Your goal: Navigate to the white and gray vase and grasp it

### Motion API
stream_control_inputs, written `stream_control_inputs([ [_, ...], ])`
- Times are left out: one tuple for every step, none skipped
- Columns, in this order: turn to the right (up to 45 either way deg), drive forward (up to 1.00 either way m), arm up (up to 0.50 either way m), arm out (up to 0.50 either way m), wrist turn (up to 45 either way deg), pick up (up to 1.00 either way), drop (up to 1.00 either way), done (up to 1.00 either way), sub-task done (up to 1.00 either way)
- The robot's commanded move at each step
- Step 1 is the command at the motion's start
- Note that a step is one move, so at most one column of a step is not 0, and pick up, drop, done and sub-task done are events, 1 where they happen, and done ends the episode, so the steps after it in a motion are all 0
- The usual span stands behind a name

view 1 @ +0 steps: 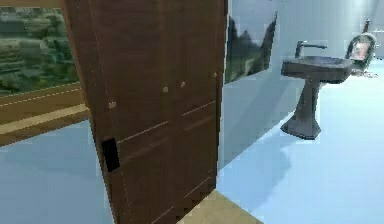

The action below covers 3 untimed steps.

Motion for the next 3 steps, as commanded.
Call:
stream_control_inputs([
  [42.0,0.0,0.0,0.0,0.0,0.0,0.0,0.0,0.0],
  [0.0,1.0,0.0,0.0,0.0,0.0,0.0,0.0,0.0],
  [3.0,0.0,0.0,0.0,0.0,0.0,0.0,0.0,0.0],
])
